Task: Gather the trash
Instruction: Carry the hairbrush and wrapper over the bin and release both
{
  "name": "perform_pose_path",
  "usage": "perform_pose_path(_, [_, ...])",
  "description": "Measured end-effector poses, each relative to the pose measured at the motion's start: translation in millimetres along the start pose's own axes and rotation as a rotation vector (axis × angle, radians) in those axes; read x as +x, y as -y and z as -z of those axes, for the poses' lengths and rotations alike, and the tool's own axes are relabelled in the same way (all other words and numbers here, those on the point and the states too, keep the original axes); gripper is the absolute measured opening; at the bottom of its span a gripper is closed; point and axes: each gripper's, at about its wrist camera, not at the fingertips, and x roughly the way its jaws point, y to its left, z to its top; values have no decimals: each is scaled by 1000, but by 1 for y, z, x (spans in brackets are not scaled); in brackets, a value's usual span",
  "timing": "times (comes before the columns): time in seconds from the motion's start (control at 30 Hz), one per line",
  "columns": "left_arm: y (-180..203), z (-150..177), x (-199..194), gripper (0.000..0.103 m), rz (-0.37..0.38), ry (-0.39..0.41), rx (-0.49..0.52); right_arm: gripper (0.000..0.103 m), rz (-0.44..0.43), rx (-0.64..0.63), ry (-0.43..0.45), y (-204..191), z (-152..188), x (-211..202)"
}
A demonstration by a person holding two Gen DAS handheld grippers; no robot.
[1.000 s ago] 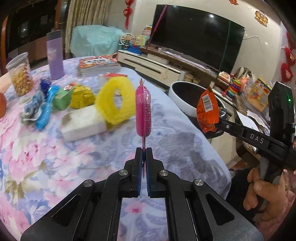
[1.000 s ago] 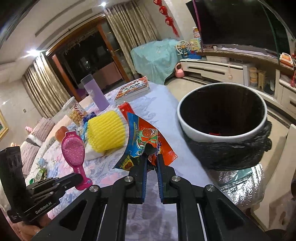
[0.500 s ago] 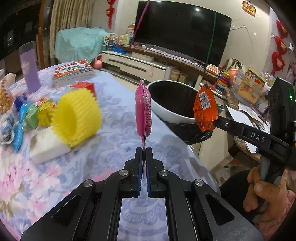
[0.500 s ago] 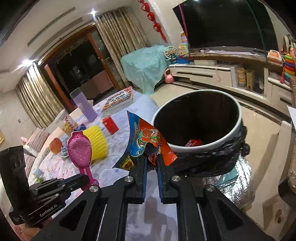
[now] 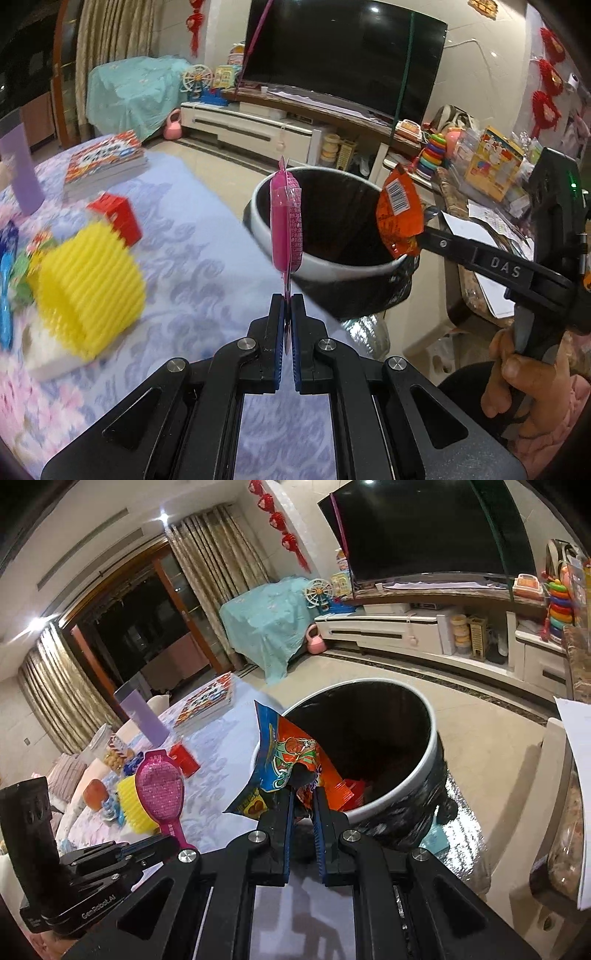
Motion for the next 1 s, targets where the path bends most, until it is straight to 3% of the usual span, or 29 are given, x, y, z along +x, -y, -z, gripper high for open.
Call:
perform_pose_path(0.47, [25,-43,36,3,15,-1,57,10,18,18,-25,29,-30,21])
perform_pose_path(1.0, [30,-56,74,3,21,-46,43,12,39,43,-71,45,-39,37])
